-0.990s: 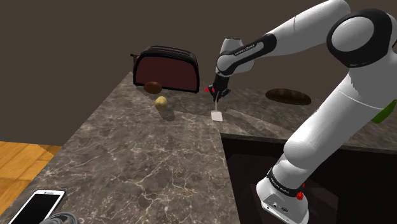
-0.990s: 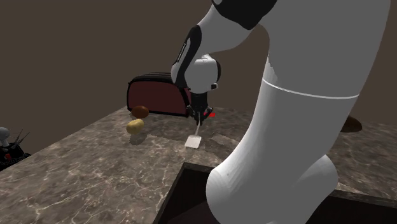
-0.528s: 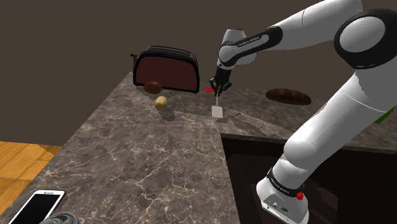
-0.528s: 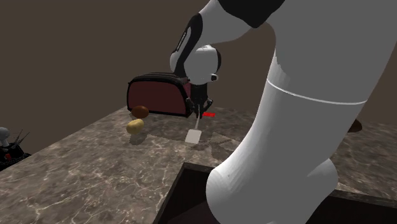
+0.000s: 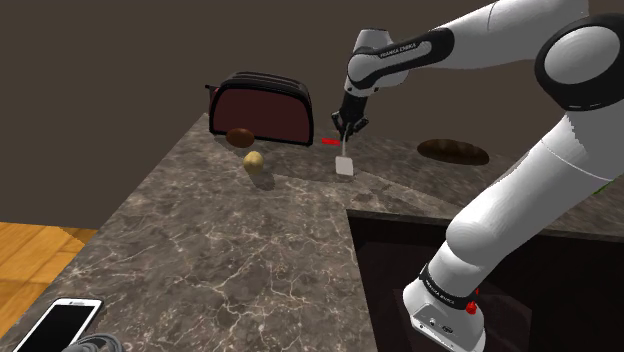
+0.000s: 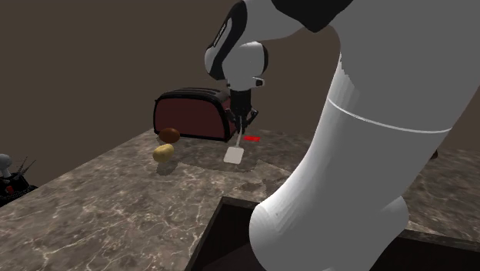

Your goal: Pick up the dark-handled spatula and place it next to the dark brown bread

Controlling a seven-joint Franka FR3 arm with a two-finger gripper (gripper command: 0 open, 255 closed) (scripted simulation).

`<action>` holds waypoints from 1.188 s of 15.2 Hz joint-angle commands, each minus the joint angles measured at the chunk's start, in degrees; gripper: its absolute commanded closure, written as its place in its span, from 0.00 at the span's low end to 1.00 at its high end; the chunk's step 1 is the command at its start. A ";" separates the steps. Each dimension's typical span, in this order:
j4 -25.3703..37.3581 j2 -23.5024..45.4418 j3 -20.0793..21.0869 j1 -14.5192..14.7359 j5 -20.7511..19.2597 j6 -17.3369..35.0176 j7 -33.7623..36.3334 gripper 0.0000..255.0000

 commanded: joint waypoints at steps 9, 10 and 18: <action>5.05 -0.74 -1.63 -1.12 -0.04 -5.71 -2.96 1.00; 5.60 -0.23 -2.47 -1.69 -0.07 -5.69 -4.37 1.00; 12.34 5.83 -8.82 -6.31 0.81 -6.06 -15.75 1.00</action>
